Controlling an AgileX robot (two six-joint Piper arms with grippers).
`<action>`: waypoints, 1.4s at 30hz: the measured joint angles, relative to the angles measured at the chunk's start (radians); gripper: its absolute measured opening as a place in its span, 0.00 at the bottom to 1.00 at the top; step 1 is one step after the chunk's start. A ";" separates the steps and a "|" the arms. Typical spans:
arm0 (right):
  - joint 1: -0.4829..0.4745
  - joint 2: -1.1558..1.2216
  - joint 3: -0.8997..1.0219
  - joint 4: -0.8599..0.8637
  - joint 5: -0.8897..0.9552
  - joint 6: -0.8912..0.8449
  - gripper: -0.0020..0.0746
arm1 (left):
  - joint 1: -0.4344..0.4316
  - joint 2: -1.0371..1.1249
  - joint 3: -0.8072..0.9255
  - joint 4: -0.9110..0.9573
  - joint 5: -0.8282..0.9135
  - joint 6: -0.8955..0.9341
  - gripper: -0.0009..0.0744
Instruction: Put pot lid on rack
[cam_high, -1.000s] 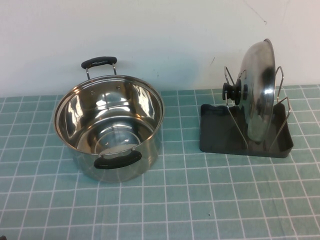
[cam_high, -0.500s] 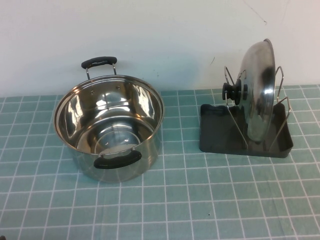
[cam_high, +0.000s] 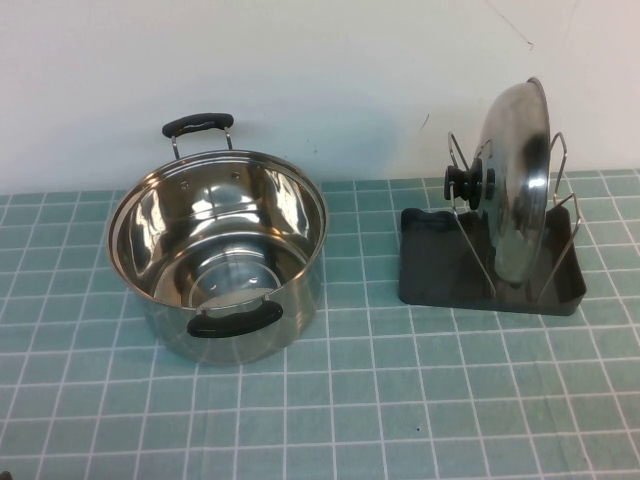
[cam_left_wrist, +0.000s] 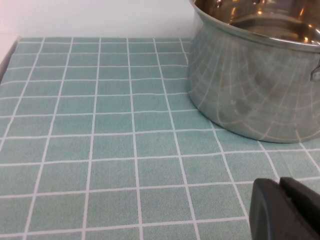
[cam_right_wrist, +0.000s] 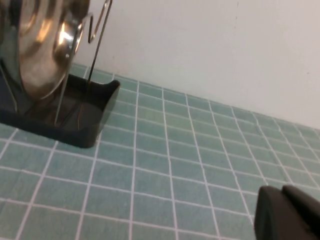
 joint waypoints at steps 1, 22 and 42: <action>-0.003 -0.001 0.002 -0.004 0.007 0.010 0.03 | 0.000 0.000 0.000 0.000 0.000 0.000 0.01; 0.000 -0.058 0.001 -0.160 0.192 0.366 0.03 | 0.000 0.000 0.000 0.000 0.000 0.003 0.01; 0.055 -0.058 0.001 -0.194 0.194 0.403 0.03 | 0.000 0.000 0.000 0.000 0.000 0.003 0.01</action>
